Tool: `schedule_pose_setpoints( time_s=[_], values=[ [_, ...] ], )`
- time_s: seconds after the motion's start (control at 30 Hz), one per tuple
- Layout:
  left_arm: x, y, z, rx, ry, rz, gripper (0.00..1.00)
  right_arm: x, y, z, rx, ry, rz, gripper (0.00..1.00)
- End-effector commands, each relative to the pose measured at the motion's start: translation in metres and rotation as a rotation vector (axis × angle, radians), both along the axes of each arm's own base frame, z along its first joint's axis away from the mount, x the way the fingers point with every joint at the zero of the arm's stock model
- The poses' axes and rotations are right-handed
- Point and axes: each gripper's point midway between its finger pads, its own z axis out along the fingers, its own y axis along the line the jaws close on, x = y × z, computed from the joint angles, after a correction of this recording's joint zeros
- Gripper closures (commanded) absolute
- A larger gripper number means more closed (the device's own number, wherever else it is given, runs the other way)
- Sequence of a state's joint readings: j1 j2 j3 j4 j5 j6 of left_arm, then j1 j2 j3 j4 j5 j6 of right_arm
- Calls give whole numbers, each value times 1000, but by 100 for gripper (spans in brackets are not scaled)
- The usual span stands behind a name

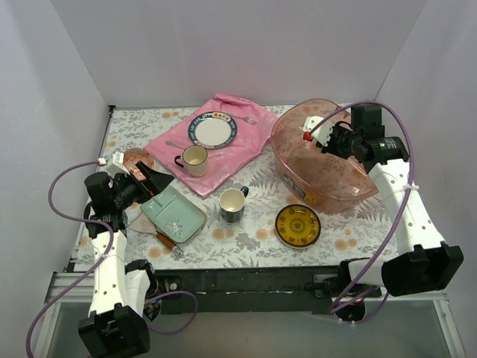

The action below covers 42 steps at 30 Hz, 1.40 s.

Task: Place the mixed dishes into the plastic bin
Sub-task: Place the plate in the plastic bin.

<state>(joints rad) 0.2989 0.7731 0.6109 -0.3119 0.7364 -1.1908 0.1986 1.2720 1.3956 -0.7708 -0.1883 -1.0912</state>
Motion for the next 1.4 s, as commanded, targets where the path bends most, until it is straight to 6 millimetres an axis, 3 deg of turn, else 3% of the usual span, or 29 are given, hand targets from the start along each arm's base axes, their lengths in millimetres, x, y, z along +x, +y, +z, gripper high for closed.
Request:
schedule_pose_setpoints(
  time_s=[0.0, 0.03, 0.23, 0.63, 0.93, 1.03, 1.17, 1.37],
  values=[
    [0, -5, 3, 7, -80, -36, 2, 34, 1, 40, -13, -262, 98, 99],
    [0, -5, 2, 6, -81, -35, 2, 37, 0, 25, -23, -239, 102, 99],
    [0, -5, -2, 2, -79, -34, 2, 58, -5, -13, -70, -231, 96, 99],
    [0, -5, -4, 4, -76, -28, 2, 83, -8, -50, -114, -247, 89, 99],
    [0, -4, -4, 5, -77, -29, 2, 73, -11, -90, -150, -201, 108, 95],
    [1, -4, -4, 4, -75, -28, 2, 68, -11, -100, -160, -186, 117, 90],
    [0, -5, -5, 1, -71, -31, 2, 62, -11, -110, -159, -163, 129, 77],
    [1, -4, -5, 2, -73, -26, 2, 53, -7, -128, -137, -113, 139, 69]
  ],
)
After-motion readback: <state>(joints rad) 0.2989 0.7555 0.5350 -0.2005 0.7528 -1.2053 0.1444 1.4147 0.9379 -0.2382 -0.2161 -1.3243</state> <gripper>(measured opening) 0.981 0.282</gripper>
